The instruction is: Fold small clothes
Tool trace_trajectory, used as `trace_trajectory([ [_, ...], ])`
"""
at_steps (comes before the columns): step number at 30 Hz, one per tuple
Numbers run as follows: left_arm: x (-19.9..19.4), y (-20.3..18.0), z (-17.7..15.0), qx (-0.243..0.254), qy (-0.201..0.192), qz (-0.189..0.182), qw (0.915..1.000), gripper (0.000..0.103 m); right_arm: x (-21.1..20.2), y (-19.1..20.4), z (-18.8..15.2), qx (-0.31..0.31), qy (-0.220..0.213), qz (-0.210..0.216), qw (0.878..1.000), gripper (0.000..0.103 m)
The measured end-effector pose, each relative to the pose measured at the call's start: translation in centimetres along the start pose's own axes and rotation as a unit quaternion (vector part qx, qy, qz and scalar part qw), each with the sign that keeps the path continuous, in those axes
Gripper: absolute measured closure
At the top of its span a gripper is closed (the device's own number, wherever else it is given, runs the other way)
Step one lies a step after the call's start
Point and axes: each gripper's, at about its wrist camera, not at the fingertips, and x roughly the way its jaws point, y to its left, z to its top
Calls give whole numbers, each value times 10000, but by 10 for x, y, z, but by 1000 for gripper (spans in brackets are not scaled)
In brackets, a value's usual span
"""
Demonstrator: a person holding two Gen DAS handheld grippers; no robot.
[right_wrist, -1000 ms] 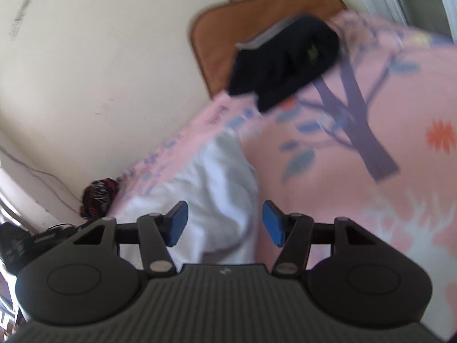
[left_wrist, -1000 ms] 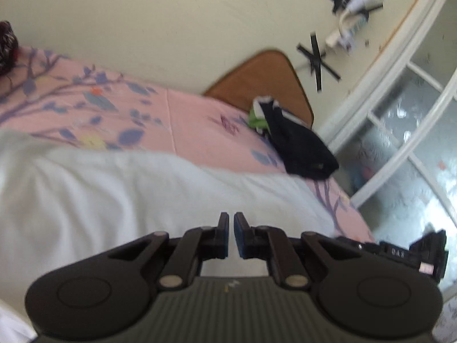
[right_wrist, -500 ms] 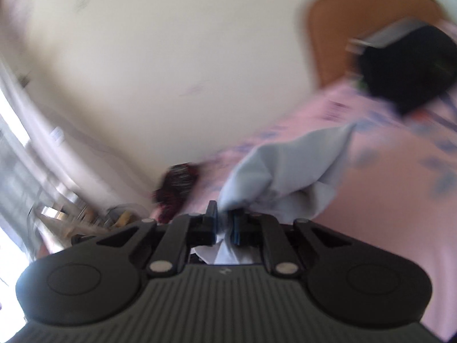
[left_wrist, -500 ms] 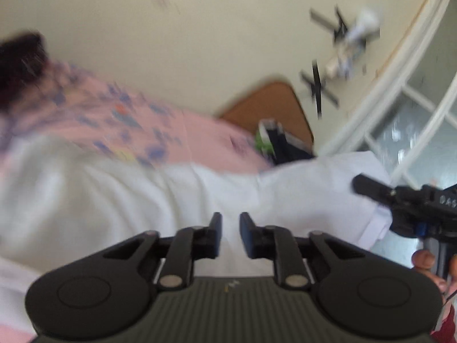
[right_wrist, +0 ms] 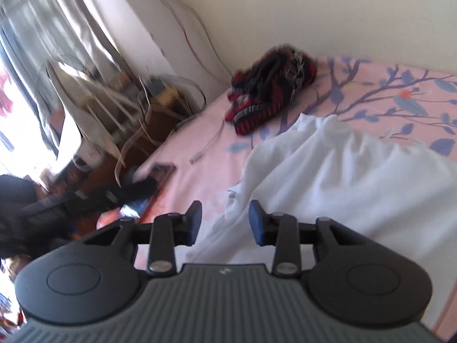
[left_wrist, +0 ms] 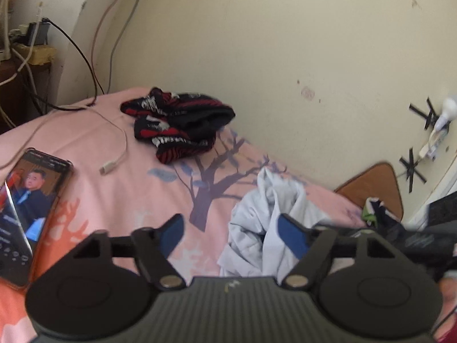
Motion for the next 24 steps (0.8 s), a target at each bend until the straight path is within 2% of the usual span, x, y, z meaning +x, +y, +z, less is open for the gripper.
trace_trajectory([
  [3, 31, -9, 0, -7, 335, -102, 9994, 12, -34, -17, 2, 313, -636, -191, 9973, 63],
  [5, 48, -20, -4, 138, 469, -218, 9986, 13, -42, -29, -3, 467, -701, -466, 9954, 63],
  [7, 65, -30, -10, 481, 632, 65, 9968, 27, -34, -41, -10, 564, -502, -720, 9945, 64],
  [8, 75, -32, -14, 614, 791, 207, 9948, 44, -24, -50, -15, 643, -326, -822, 9940, 64],
  [9, 84, -30, -20, 666, 963, 230, 9929, 49, -15, -61, -21, 767, -80, -909, 9929, 65],
  [10, 84, -30, -25, 828, 815, 244, 9929, 50, -2, -70, -29, 860, 89, -972, 9915, 70],
  [11, 83, -33, -28, 1001, 800, 284, 9914, 50, -2, -75, -37, 834, -147, -915, 9922, 82],
  [13, 80, -35, -27, 1059, 898, 385, 9896, 50, -8, -78, -35, 999, -138, -805, 9916, 82],
  [15, 75, -34, -23, 988, 972, 408, 9895, 46, -22, -77, -32, 1103, -188, -660, 9915, 76],
  [16, 71, -32, -20, 943, 954, 365, 9903, 44, -36, -76, -33, 1041, -400, -612, 9919, 71],
  [17, 67, -30, -18, 922, 932, 330, 9908, 29, -52, -75, -34, 974, -643, -601, 9913, 59],
  [18, 63, -29, -16, 897, 884, 308, 9916, 9, -66, -77, -39, 922, -917, -627, 9895, 53],
  [19, 59, -27, -14, 871, 828, 264, 9924, 2, -82, -78, -43, 903, -1134, -702, 9869, 43],
  [21, 57, -24, -11, 818, 885, 74, 9927, 0, -105, -88, -54, 976, -1334, -906, 9821, 39],
  [24, 66, -23, -9, 631, 1140, -212, 9912, 0, -114, -106, -70, 1208, -1190, -1081, 9796, 39],
])
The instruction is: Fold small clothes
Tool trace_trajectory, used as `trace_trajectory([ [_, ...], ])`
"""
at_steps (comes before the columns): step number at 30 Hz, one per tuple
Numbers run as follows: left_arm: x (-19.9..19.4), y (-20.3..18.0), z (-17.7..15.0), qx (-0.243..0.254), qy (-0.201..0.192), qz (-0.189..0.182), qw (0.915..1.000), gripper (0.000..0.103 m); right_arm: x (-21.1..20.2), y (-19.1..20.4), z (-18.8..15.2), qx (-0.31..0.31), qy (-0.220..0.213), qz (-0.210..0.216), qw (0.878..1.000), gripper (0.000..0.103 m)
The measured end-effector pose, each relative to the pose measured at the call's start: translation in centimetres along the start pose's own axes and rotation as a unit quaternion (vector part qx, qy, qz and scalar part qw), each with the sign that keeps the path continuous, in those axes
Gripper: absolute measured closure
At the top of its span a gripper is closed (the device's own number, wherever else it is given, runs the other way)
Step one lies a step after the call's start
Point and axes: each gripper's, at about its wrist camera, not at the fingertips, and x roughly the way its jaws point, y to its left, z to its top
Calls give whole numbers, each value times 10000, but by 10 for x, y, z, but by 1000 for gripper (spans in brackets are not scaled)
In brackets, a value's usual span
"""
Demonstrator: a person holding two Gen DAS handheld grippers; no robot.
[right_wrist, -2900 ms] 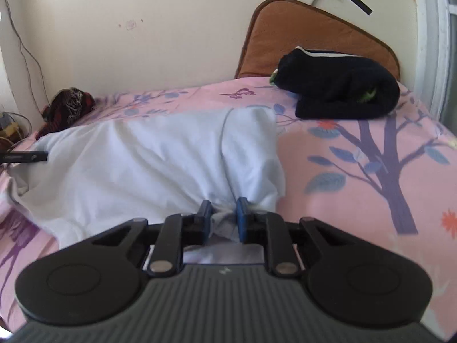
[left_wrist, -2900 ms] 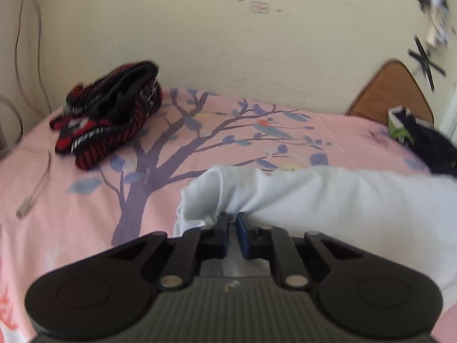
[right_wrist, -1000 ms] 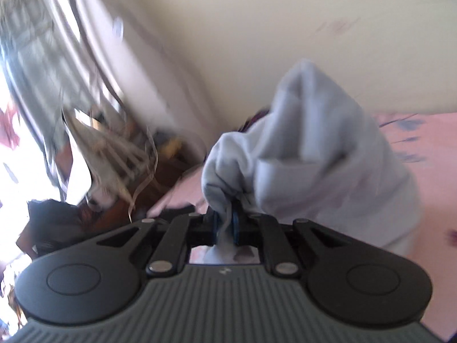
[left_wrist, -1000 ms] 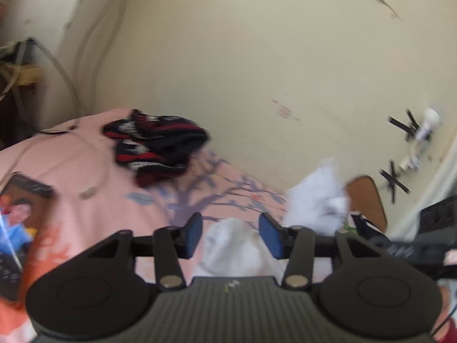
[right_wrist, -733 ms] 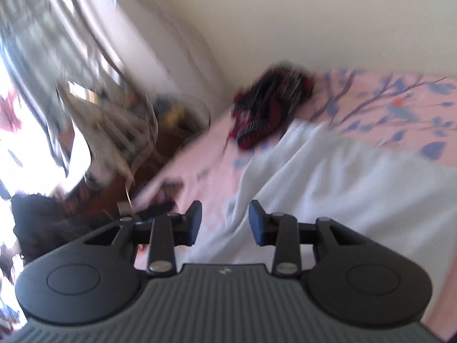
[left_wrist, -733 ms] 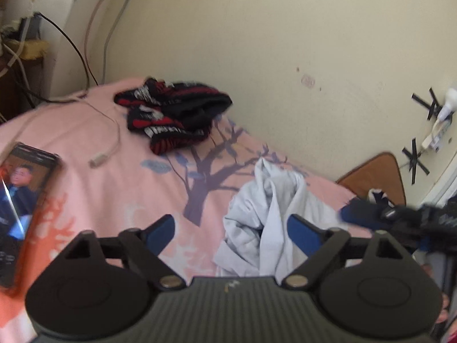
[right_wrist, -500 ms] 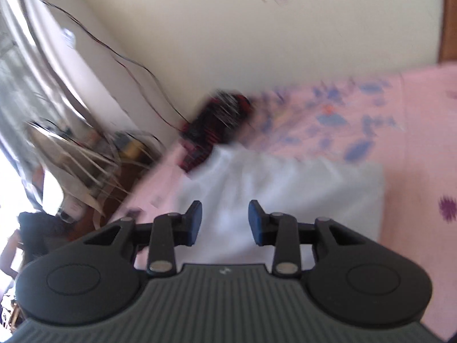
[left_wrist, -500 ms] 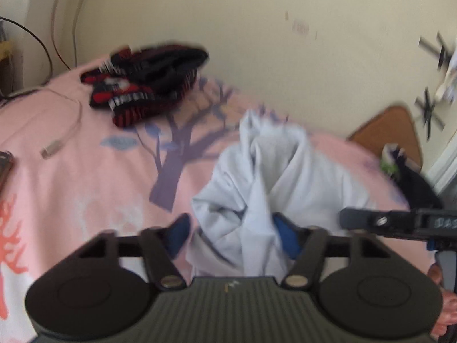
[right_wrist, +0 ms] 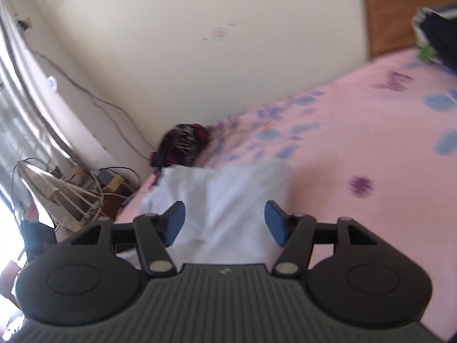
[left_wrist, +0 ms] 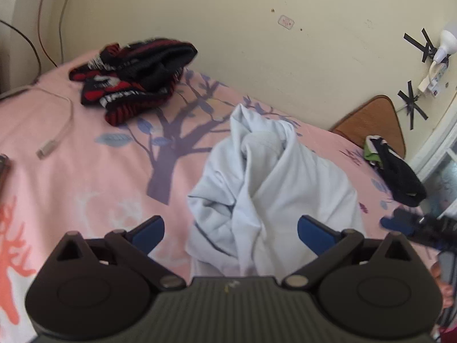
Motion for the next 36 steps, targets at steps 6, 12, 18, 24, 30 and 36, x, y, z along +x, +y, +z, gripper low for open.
trace_trajectory([
  [6, 26, -5, 0, 66, 239, 68, 9997, 0, 17, -14, -13, 109, 284, -80, 9995, 38],
  [12, 43, -42, -26, 1237, -158, 1064, 9865, 0, 33, 3, -12, -429, 219, -86, 9988, 37],
  [18, 40, -41, -31, 1176, -314, 1106, 9864, 0, 31, 1, -15, -510, 169, -93, 9985, 37],
  [24, 40, -43, -31, 1182, -324, 1141, 9859, 0, 28, 2, -19, -397, 116, -60, 9991, 34],
  [30, 37, -44, -34, 1189, -308, 1214, 9850, 0, 18, 1, -27, -418, 39, -34, 9991, 29],
  [36, 36, -47, -35, 1177, -318, 1293, 9841, 0, 7, 0, -35, -466, -33, 11, 9989, 27],
])
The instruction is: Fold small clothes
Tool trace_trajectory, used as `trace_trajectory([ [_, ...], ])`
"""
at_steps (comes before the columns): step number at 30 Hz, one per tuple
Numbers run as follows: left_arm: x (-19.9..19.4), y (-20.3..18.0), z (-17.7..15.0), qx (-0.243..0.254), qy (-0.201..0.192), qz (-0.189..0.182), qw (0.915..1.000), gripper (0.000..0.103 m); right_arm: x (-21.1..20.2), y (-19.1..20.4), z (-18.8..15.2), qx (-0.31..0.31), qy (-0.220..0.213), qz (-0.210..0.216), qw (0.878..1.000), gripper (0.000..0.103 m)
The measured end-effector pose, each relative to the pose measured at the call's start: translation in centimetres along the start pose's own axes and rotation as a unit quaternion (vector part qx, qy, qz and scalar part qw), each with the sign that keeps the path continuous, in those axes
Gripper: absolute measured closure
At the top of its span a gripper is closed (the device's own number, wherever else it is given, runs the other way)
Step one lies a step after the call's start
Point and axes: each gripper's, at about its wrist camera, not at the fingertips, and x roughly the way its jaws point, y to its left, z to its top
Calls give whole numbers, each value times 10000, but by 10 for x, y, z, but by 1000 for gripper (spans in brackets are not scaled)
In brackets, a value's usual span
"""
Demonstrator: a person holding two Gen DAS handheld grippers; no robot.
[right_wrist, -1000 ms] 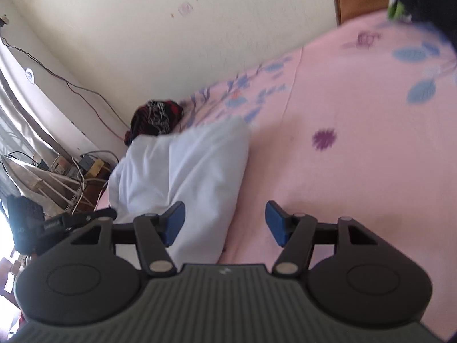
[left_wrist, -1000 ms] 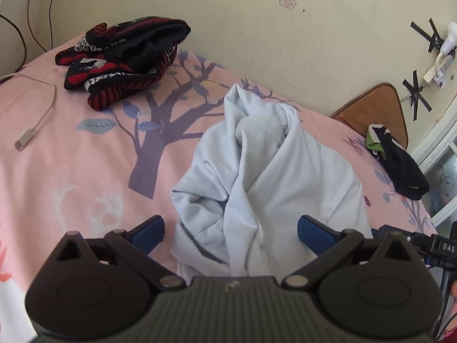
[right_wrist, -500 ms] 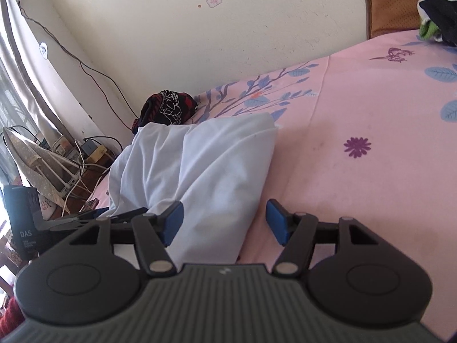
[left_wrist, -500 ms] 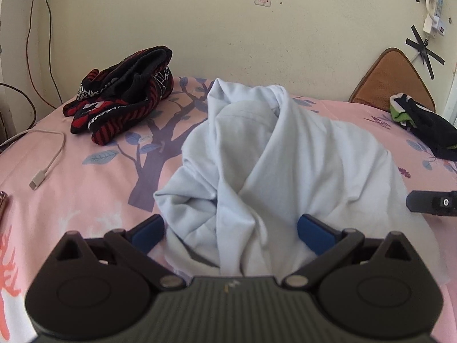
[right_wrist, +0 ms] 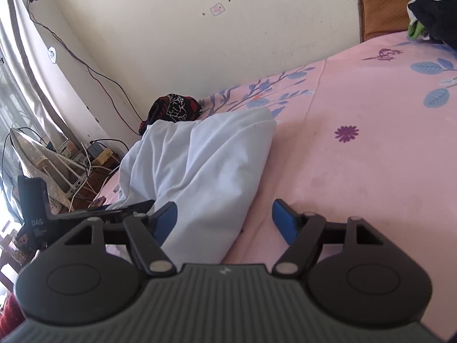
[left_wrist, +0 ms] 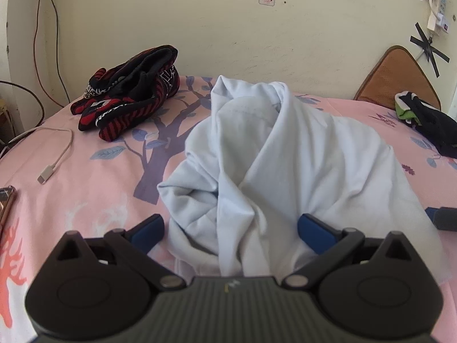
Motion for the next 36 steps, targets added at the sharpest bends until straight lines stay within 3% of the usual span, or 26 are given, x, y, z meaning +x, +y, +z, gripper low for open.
trace_trajectory([
  [13, -7, -1, -4, 51, -43, 93, 9999, 0, -16, -12, -5, 379, -165, 245, 9988, 27],
  [17, -11, 1, -5, -16, -44, 113, 9999, 0, -16, -11, -5, 273, -129, 352, 9989, 16],
  [25, -39, 7, -27, -535, -167, -57, 9984, 0, -21, -10, -8, 226, -125, 348, 9991, 15],
  [36, -53, -1, -42, -540, -337, 126, 9979, 0, -34, -9, -20, 138, -140, 255, 9995, 14],
])
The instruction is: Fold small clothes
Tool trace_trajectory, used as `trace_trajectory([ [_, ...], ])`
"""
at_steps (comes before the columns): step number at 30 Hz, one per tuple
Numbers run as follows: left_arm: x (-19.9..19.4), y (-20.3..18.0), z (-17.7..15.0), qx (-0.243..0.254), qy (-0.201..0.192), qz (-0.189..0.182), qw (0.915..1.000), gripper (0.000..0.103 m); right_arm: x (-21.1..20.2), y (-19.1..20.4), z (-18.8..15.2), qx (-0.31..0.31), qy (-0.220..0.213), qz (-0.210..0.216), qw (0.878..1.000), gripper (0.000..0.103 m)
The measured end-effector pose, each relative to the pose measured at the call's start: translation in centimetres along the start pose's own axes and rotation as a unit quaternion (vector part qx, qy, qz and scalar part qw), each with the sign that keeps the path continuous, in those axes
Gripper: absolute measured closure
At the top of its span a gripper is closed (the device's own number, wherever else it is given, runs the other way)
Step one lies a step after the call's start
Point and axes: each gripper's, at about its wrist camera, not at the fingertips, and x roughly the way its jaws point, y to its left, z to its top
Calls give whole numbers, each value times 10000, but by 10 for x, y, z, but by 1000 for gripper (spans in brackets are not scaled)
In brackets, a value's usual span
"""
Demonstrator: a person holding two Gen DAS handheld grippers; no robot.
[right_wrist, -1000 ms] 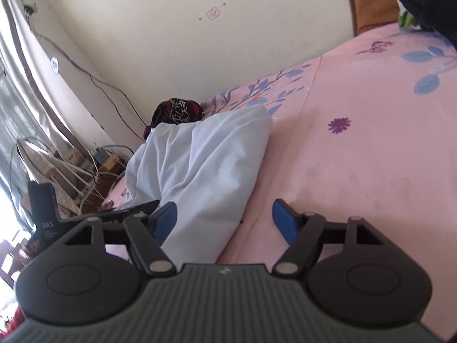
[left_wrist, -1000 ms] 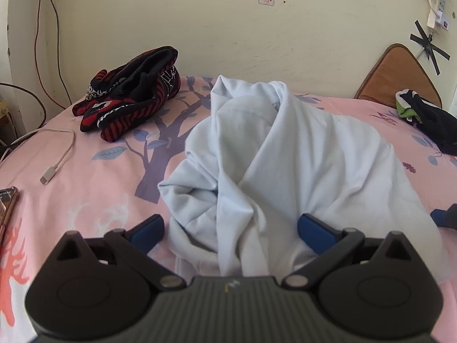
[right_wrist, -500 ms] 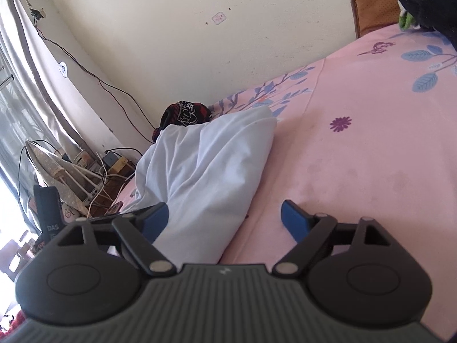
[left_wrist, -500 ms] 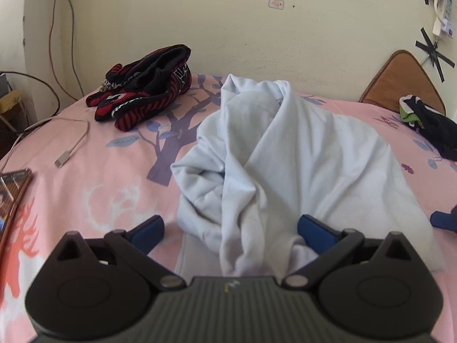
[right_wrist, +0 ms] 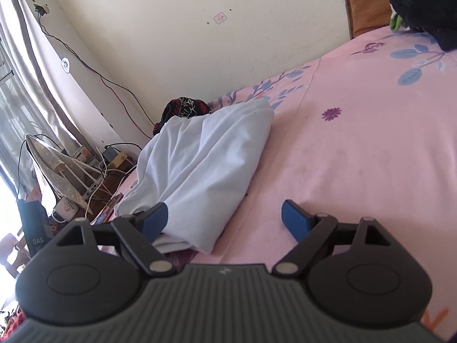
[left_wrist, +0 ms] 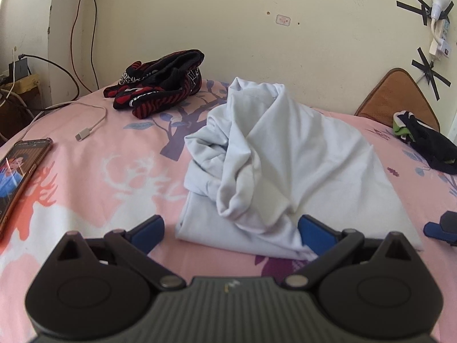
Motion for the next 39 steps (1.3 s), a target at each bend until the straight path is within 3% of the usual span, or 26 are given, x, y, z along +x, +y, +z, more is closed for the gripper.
trace_trajectory([
  [22, -3, -1, -2, -21, -9, 32, 10000, 0, -5, 2, -4, -83, -29, -67, 9999, 14],
  [27, -16, 2, -13, -122, -56, 117, 9998, 0, -12, 10, -12, -309, -90, -338, 9989, 14],
  [31, -28, -9, -25, 225, 35, 428, 9988, 0, -18, 25, -25, -703, -137, -751, 9946, 14],
  [35, -37, -17, -33, 351, 165, 505, 9980, 0, -21, 44, -35, -774, -2, -882, 9931, 0],
  [39, -39, -21, -31, 294, 376, 556, 9973, 0, -17, 50, -37, -951, 119, -1025, 9901, 0],
])
